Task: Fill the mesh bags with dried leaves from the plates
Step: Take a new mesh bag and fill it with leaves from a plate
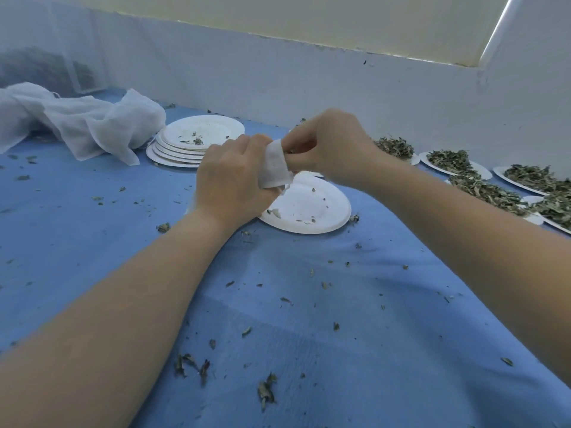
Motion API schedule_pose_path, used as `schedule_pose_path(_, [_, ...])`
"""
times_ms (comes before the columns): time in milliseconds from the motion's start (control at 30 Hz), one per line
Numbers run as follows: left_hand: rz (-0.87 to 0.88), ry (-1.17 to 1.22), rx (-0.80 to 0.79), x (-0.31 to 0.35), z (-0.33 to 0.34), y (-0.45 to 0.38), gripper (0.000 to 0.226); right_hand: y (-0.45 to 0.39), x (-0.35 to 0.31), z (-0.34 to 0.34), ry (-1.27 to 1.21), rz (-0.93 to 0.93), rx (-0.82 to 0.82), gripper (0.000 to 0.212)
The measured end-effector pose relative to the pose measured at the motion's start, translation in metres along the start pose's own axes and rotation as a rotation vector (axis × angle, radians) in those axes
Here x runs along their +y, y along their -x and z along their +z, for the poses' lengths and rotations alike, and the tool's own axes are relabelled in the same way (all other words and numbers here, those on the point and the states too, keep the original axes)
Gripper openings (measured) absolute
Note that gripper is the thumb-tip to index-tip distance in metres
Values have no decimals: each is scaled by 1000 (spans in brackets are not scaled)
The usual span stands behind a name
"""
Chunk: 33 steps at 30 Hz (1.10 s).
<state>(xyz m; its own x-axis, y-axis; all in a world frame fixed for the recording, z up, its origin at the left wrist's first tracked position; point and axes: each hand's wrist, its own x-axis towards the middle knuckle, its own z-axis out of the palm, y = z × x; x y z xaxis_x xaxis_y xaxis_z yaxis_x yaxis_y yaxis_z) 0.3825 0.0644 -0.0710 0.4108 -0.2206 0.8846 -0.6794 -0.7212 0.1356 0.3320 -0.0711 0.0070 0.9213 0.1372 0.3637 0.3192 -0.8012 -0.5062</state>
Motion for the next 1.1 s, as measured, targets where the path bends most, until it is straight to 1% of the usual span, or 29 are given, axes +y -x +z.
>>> schedule_pose_path(67, [-76, 120, -10, 6, -1, 0, 43, -2, -4, 5, -4, -44, 1, 16])
schedule_pose_path(100, [-140, 178, -22, 7, -2, -1, 44, -3, -5, 6, -14, -59, -10, 13])
schedule_pose_path(167, [-237, 268, -38, 5, -2, -1, 46, -1, -5, 4, -16, -75, -94, 14])
schedule_pose_path(233, [-281, 325, -37, 3, -2, -1, 48, 1, -5, -2, -16, -80, -193, 20])
schedule_pose_path(300, [-296, 349, -29, 4, -3, -1, 48, 2, -6, -7, -37, -86, -223, 25])
schedule_pose_path(367, [-294, 353, -26, 5, -3, -1, 49, 1, -6, -7, -47, -84, -148, 24])
schedule_pose_path(433, [-286, 357, -24, 6, -3, -1, 49, -1, -8, -1, 32, -102, -8, 19])
schedule_pose_path(500, [-265, 337, -30, 7, -2, -1, 46, -4, -10, 7, 117, -113, 60, 15])
schedule_pose_path(567, [-243, 293, -30, 8, -2, -1, 44, -6, -11, 12, 155, -97, 44, 13])
schedule_pose_path(667, [-224, 273, -17, 6, -3, -1, 47, -8, -12, 12, 114, -78, -72, 10])
schedule_pose_path(733, [-227, 315, -19, 3, -4, -1, 58, -7, -10, 6, 90, -73, -135, 15])
schedule_pose_path(767, [-229, 341, -32, 2, -4, -1, 65, -7, -8, 2, 61, -64, -144, 17])
schedule_pose_path(833, [-256, 349, -91, -5, -3, 0, 75, -8, -4, -5, 6, -42, -118, 13])
schedule_pose_path(867, [-285, 326, -117, -9, -2, 0, 75, -7, -3, -9, 10, -36, -88, 14])
schedule_pose_path(933, [-334, 265, -131, -17, 0, 1, 67, -6, -1, -14, 25, -15, -31, 14])
schedule_pose_path(1033, [-319, 234, -141, -19, 0, 3, 52, 3, 3, -14, -13, 46, 40, 10])
schedule_pose_path(1100, [-324, 234, -145, -19, 0, 4, 48, 10, 11, -11, -35, 92, 114, 9])
